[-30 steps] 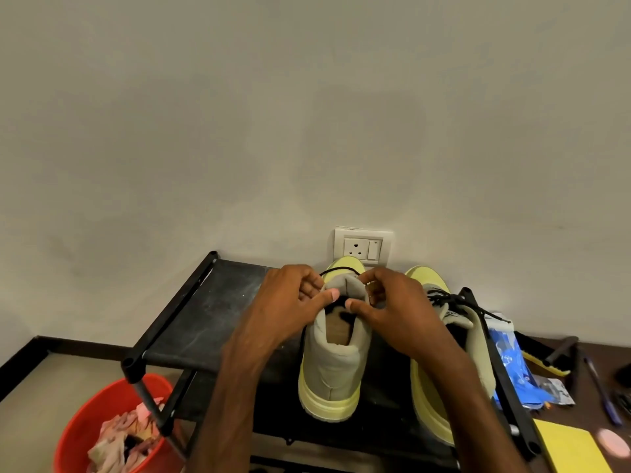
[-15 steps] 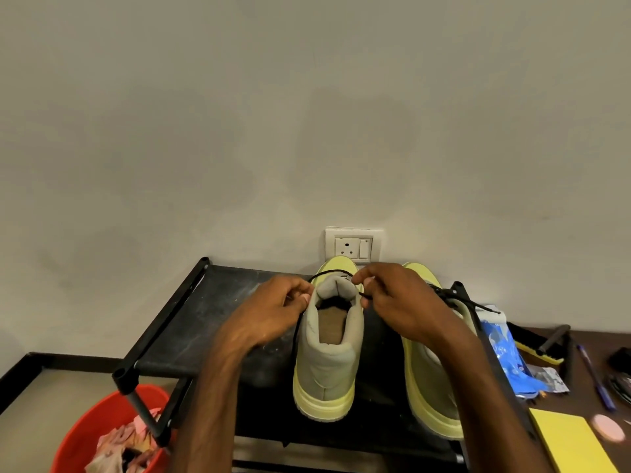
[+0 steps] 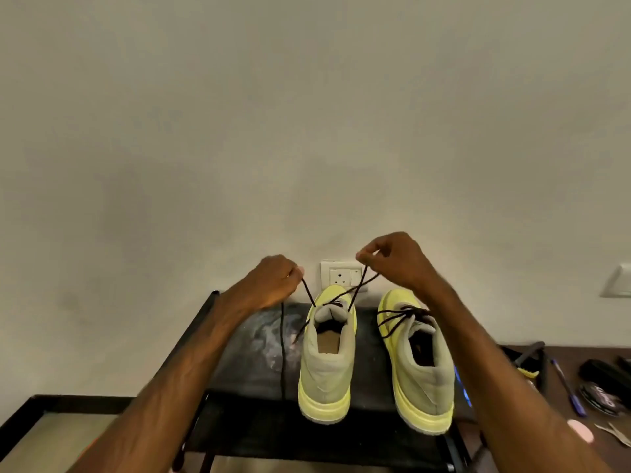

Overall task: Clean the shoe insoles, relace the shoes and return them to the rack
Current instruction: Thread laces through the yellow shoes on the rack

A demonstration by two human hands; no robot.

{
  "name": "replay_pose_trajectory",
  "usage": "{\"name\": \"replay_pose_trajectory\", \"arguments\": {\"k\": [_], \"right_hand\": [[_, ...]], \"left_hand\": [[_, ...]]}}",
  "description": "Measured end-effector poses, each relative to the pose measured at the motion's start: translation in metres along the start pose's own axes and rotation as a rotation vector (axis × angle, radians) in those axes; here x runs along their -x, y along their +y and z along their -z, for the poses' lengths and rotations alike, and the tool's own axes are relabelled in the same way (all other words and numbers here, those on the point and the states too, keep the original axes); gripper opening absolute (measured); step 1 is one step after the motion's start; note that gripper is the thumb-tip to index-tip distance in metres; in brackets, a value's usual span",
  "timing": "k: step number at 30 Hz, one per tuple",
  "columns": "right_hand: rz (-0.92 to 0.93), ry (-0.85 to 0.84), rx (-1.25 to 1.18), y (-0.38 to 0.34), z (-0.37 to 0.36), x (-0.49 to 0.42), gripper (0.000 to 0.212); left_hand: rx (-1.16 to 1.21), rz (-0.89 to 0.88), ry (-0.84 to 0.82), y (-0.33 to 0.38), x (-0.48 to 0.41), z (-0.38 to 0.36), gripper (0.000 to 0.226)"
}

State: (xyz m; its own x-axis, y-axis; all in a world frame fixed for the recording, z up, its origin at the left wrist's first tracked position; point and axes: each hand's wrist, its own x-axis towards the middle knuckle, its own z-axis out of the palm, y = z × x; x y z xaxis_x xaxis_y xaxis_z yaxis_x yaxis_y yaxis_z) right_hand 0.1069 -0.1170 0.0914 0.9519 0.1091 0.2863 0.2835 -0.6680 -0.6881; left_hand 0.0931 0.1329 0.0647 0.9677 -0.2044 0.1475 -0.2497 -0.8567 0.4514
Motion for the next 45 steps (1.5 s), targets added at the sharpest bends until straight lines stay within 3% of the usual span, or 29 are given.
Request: {"name": "replay_pose_trajectory", "arguments": {"k": [4,7,11,13,16,20,25,27,29,32,34,37,41,45], "right_hand": [[0.024,0.044,-0.177,-0.035,0.036,-0.018,0.016],[0.079,0.075,-0.225,-0.071,0.052,-0.026,0.016],[0.163,0.049,-0.232,-0.122,0.059,-0.034,0.016],[0.208,0.036,-0.225,-0.145,0.057,-0.035,0.014],[0.272,0.021,-0.215,-0.167,0.052,-0.031,0.013],[0.311,0.073,-0.251,-0.167,0.052,-0.016,0.017],[0.056,0.111,-0.422,-0.110,0.044,0.001,0.056],[0.006,-0.021,-0.380,-0.090,0.038,0.008,0.054],[0.036,-0.110,-0.306,-0.081,0.029,0.014,0.039],[0.079,-0.014,-0.323,-0.082,0.013,0.018,0.012],[0.072,0.037,-0.319,-0.082,0.012,0.018,0.019],[0.021,-0.050,-0.331,-0.084,0.017,0.022,0.026],[-0.153,-0.117,-0.627,-0.090,0.026,0.024,0.022],[-0.010,-0.146,-0.400,-0.087,0.023,0.027,0.033]], "left_hand": [[0.040,-0.237,0.176,0.028,0.002,0.037,0.044],[0.040,-0.541,0.248,0.050,0.006,0.051,0.037],[-0.425,-0.994,0.249,0.084,0.010,0.046,0.030],[-0.638,-1.077,0.255,0.090,0.001,0.040,0.034],[-0.890,-0.914,0.254,0.088,-0.011,0.044,0.037],[-0.900,-0.595,0.210,0.082,-0.017,0.062,0.045],[-0.552,-0.449,0.363,0.072,-0.022,0.086,0.041],[-0.450,-0.410,0.358,0.072,-0.024,0.095,0.040],[-0.300,-0.357,0.319,0.076,-0.026,0.099,0.042],[-0.068,-0.303,0.233,0.079,-0.029,0.100,0.045],[0.079,-0.281,0.154,0.077,-0.028,0.101,0.046],[0.308,-0.212,0.047,0.074,-0.020,0.101,0.045],[0.455,-0.070,-0.014,0.066,-0.014,0.098,0.050],[0.548,-0.044,-0.015,0.065,-0.014,0.098,0.045]]}}
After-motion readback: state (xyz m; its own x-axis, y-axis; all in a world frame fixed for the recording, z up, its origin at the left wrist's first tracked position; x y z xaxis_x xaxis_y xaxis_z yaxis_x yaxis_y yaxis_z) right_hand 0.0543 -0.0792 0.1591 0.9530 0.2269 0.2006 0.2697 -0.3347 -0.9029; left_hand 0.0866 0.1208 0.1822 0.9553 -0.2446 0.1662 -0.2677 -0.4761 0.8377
